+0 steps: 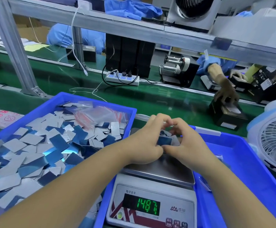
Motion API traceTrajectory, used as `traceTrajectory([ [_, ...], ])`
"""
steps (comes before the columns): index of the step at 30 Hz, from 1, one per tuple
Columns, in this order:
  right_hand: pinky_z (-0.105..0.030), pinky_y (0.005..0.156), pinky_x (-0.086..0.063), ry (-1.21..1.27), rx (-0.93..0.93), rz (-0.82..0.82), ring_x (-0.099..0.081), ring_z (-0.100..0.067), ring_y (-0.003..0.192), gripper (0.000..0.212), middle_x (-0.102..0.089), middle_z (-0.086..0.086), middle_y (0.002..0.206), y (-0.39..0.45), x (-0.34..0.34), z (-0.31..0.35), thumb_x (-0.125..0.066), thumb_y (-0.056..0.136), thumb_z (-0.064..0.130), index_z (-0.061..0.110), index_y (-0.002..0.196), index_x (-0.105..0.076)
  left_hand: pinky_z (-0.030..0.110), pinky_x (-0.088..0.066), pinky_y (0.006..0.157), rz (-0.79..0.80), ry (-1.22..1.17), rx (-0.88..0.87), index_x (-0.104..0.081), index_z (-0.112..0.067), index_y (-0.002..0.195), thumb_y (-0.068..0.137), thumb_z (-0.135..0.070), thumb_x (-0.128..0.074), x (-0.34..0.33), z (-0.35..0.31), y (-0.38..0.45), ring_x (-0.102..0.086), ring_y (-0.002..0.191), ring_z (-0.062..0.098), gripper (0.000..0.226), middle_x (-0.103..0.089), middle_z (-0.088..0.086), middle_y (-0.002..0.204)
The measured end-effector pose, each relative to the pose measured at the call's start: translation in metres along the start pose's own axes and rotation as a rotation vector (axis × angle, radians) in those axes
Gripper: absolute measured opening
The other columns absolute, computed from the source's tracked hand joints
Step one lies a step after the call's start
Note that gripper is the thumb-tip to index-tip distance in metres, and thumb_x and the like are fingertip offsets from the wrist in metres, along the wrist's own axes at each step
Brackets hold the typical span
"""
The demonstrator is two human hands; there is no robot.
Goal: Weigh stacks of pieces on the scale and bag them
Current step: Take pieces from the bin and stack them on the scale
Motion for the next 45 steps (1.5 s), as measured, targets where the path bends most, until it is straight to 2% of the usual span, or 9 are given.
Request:
traceTrajectory([
  [5,-0.016,0.061,-0.046,-0.028,-0.028,0.064,-0.056,-0.003,0.076,0.059,-0.058,0.018,0.087,0.001,-0.006,-0.004,-0.073,0.059,0.046,0.058,0.109,-0.045,0.030,-0.043,0.101,-0.033,-0.123,0.042,-0.028,-0.048,0.120,0.077,-0.008,-0.058,0.002,0.010,-0.001,-0.044,0.120,0.005,0.066,-0.038,-0.006,0.125],
  [14,-0.012,0.069,-0.046,0.074,0.026,-0.132,-0.059,0.000,0.089,0.057,-0.060,0.025,0.095,0.000,-0.002,-0.001,-0.083,0.071,0.018,0.051,0.108,-0.054,0.030,-0.045,0.098,-0.166,-0.224,0.005,-0.031,-0.058,0.115,0.068,-0.018,-0.050,0.007,0.007,-0.002,-0.045,0.121,0.001,0.065,-0.042,-0.015,0.122],
  [18,-0.011,0.067,-0.040,-0.083,-0.009,0.022,-0.056,0.004,0.074,0.045,-0.061,0.030,0.085,0.001,-0.013,-0.003,-0.080,0.072,0.018,0.038,0.108,-0.060,0.026,-0.039,0.103,-0.030,0.106,0.066,-0.040,-0.035,0.134,0.081,-0.016,-0.057,0.008,0.021,-0.006,-0.049,0.122,0.003,0.059,-0.051,-0.015,0.129],
  [23,-0.005,0.064,-0.037,-0.134,0.017,-0.036,-0.054,0.007,0.074,0.030,-0.062,0.025,0.077,0.001,-0.009,-0.003,-0.078,0.079,0.018,0.042,0.086,-0.062,0.014,-0.032,0.101,-0.066,0.311,0.030,-0.048,-0.029,0.144,0.094,-0.020,-0.059,0.019,0.025,-0.005,-0.046,0.125,0.002,0.052,-0.054,-0.011,0.138],
  [26,-0.008,0.061,-0.038,-0.103,-0.016,-0.048,-0.055,0.000,0.071,0.019,-0.064,0.023,0.075,0.002,-0.006,-0.007,-0.076,0.081,0.020,0.035,0.081,-0.065,0.017,-0.040,0.095,-0.128,0.318,0.034,-0.060,-0.031,0.132,0.091,-0.032,-0.068,0.028,0.029,-0.006,-0.053,0.110,-0.001,0.042,-0.059,-0.015,0.119],
  [31,-0.014,0.061,-0.044,-0.048,-0.097,-0.038,-0.060,-0.005,0.070,0.017,-0.066,0.018,0.077,0.004,-0.005,-0.015,-0.074,0.083,0.021,0.034,0.080,-0.064,0.006,-0.040,0.063,-0.241,0.199,0.096,-0.071,-0.037,0.098,0.083,-0.025,-0.077,0.042,0.035,-0.009,-0.054,0.065,-0.011,0.020,-0.061,-0.033,0.073],
  [34,-0.014,0.062,-0.045,-0.044,-0.115,-0.031,-0.061,-0.006,0.071,0.018,-0.066,0.018,0.077,0.004,-0.004,-0.016,-0.074,0.083,0.020,0.035,0.080,-0.063,0.022,-0.050,0.064,-0.266,0.019,0.135,-0.071,-0.029,0.075,0.083,-0.019,-0.077,0.046,0.037,-0.009,-0.058,0.060,0.002,0.014,-0.067,-0.014,0.066],
  [38,-0.012,0.061,-0.044,-0.056,-0.110,-0.038,-0.060,-0.005,0.069,0.018,-0.066,0.020,0.077,0.004,-0.004,-0.015,-0.075,0.082,0.019,0.034,0.080,-0.064,0.025,-0.057,0.068,-0.227,-0.347,0.135,-0.072,-0.015,0.077,0.086,-0.004,-0.075,0.046,0.034,-0.011,-0.067,0.067,0.014,0.014,-0.072,0.004,0.070],
  [45,-0.016,0.050,-0.036,0.069,-0.182,-0.036,-0.048,-0.001,0.047,0.017,-0.058,0.019,0.053,0.003,-0.004,-0.021,-0.072,0.085,0.017,0.029,0.080,-0.063,0.008,-0.039,0.061,-0.275,0.128,0.097,-0.073,-0.030,0.075,0.078,-0.024,-0.081,0.040,0.032,-0.010,-0.053,0.065,-0.005,0.011,-0.057,-0.015,0.075],
])
Point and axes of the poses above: each hand's wrist, its own y-axis towards the middle knuckle, its own x-axis out of the back of the hand, z = x × y, the point moved 4 cm from there along y, towards the middle knuckle
